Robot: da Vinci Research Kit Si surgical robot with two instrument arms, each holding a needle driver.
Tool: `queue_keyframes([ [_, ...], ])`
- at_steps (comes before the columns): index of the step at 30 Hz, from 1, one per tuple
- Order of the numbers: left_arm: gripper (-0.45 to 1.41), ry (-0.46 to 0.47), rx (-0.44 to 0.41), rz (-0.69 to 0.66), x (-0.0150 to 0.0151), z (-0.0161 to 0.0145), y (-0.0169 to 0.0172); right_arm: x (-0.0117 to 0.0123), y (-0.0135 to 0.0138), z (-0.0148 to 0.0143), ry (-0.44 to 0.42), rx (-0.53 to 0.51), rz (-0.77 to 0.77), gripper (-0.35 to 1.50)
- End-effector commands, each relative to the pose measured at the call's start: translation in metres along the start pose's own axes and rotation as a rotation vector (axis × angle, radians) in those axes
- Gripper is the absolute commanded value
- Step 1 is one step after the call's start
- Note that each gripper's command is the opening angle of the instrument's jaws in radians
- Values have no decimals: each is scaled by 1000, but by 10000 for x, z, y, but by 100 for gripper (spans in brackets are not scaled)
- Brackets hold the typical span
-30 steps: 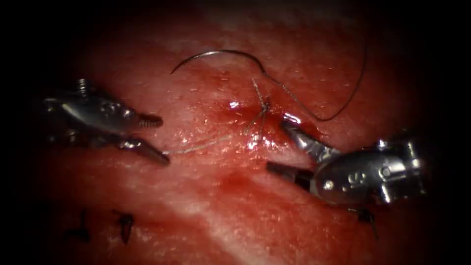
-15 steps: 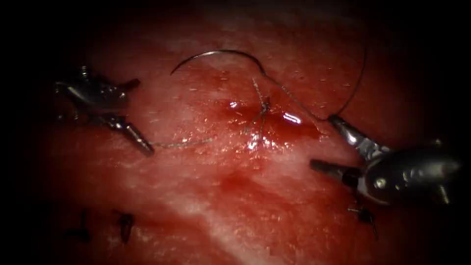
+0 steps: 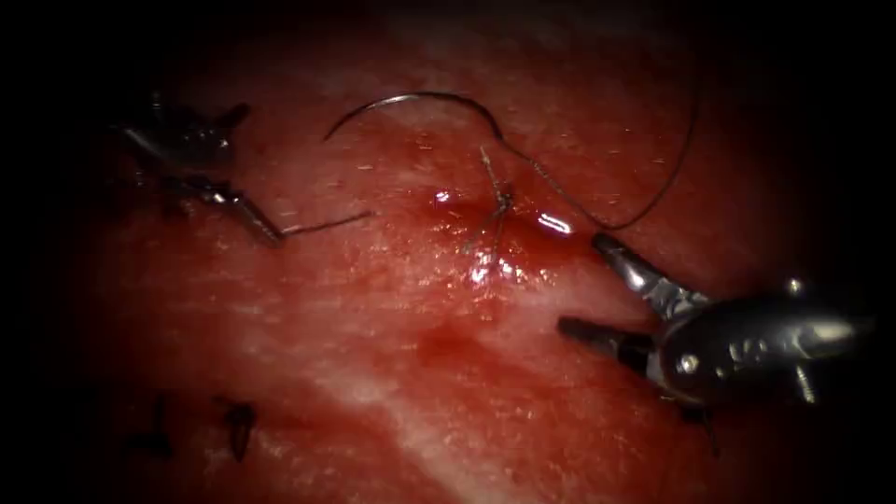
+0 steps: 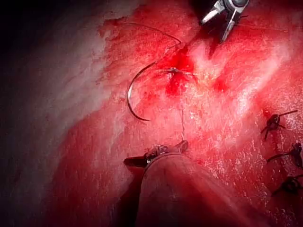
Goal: Wound Closure
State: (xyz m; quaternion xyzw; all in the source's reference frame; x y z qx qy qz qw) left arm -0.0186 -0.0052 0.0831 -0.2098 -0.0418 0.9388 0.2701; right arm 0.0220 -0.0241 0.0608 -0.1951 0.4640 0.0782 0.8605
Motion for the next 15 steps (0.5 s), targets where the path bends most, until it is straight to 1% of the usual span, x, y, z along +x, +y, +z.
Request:
queue_keyframes([
  [1,123,16,8,18,3,2,3,1,-10,4,2,2,2,138],
  [4,121,7,32,52,11,-9,-2,1,-10,3,3,3,2,138],
  [10,120,-5,68,56,24,-42,0,0,-10,1,4,4,1,137],
  [13,110,33,55,22,34,-60,4,1,-9,1,2,6,7,137],
  [15,108,63,35,13,41,-72,8,1,-9,1,3,11,18,133],
])
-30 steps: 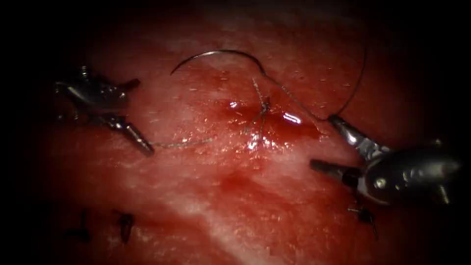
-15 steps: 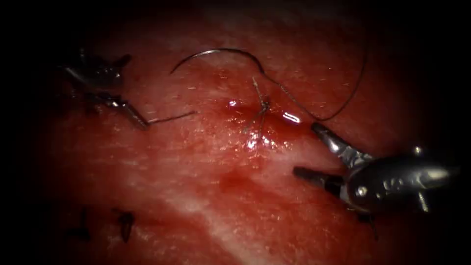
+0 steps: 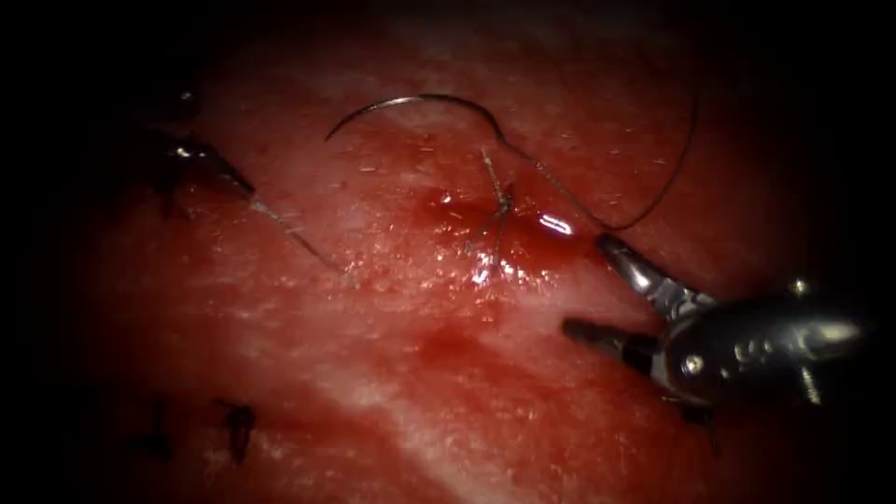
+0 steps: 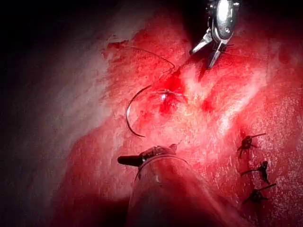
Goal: Wound Closure
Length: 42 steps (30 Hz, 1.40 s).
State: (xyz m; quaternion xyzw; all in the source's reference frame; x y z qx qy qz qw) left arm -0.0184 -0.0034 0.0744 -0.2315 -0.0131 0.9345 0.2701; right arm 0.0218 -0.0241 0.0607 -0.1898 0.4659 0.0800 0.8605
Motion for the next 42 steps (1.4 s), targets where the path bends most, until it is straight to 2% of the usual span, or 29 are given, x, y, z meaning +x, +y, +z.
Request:
queue_keyframes([
  [1,101,22,-11,-19,8,-7,9,1,-10,4,1,3,16,133],
  [6,88,123,-57,-60,30,-43,22,3,-10,3,-5,15,75,132],
  [10,84,243,-144,-79,56,-62,45,4,-8,2,-2,31,129,111],
  [12,81,298,-208,-68,66,-63,59,3,-4,4,10,42,143,93],
  [13,78,347,-269,-56,74,-60,73,1,2,6,42,58,152,63],
  [15,78,389,-352,-50,82,-50,95,-1,9,8,77,88,154,44],
  [17,74,405,-386,-48,83,-44,102,-4,12,10,82,115,152,36],
  [18,71,424,-415,-46,82,-38,108,-7,14,11,114,176,183,11],
  [20,68,442,-442,-42,80,-35,111,-9,15,10,147,243,265,-11],
  [21,68,449,-452,-45,80,-34,112,-10,16,10,159,269,291,-30],
  [22,68,461,-456,-38,80,-34,112,-11,18,9,168,297,317,-35],
  [25,63,498,-459,-26,80,-36,110,-10,26,11,183,381,384,-35],
  [26,58,527,-463,-25,79,-35,107,-10,34,13,190,400,397,-1],
  [28,58,556,-466,-23,77,-32,102,-11,40,13,172,367,394,71],
  [29,56,566,-467,-22,76,-31,101,-12,42,13,167,351,371,96],
  [30,56,573,-470,-18,74,-29,100,-13,42,13,161,354,370,104],
  [32,56,583,-477,-9,70,-26,101,-13,39,11,156,365,335,108],
  [35,56,591,-489,2,67,-25,102,-11,42,9,155,371,277,99],
  [38,54,605,-497,6,64,-28,100,-11,48,9,160,368,246,116],
  [41,51,612,-502,8,64,-29,99,-13,49,2,168,369,240,118],
  [42,51,614,-499,14,64,-29,99,-13,48,-1,170,371,239,113],
])
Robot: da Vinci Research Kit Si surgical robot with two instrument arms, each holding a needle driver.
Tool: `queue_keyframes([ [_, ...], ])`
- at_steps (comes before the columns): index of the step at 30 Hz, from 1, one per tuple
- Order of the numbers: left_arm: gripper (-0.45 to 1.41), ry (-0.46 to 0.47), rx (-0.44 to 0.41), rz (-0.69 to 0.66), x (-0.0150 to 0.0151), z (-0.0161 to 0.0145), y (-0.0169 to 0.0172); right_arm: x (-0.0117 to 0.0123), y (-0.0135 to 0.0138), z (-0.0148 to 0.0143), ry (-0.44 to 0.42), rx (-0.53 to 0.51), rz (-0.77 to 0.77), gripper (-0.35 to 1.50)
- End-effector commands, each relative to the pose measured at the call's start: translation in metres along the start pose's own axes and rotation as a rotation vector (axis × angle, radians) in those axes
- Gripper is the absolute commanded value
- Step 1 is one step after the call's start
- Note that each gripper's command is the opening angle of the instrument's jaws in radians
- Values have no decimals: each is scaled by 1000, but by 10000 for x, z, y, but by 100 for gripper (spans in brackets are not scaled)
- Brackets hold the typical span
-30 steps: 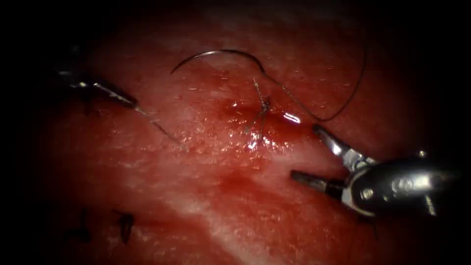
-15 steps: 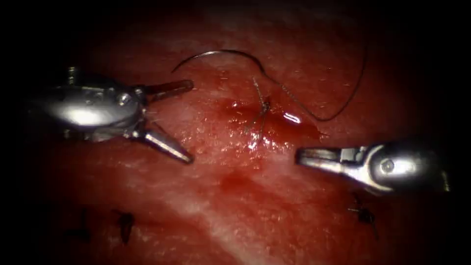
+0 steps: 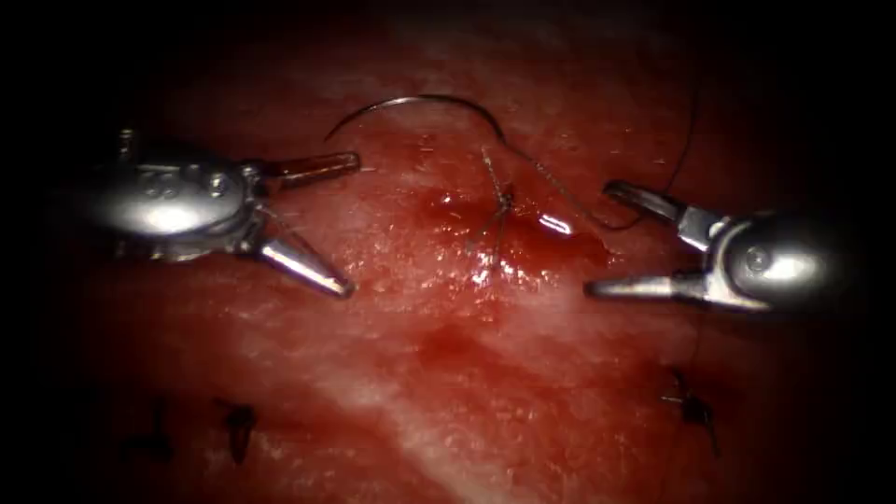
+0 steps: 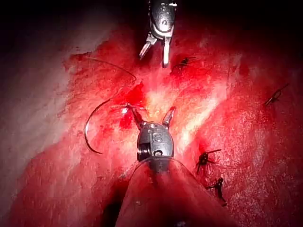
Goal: Wound Closure
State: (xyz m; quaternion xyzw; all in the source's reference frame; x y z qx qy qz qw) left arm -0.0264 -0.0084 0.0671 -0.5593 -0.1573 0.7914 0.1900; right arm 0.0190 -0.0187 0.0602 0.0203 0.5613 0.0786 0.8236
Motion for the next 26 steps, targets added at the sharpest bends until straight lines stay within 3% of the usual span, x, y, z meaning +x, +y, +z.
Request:
queue_keyframes([
  [1,51,-2,3,6,-6,6,4,-2,-10,2,4,5,1,109],
  [10,49,-10,69,52,-10,5,8,5,-12,-3,-5,24,-25,101],
  [26,59,-7,80,58,-10,8,8,7,-14,-5,-13,34,-26,96],
])
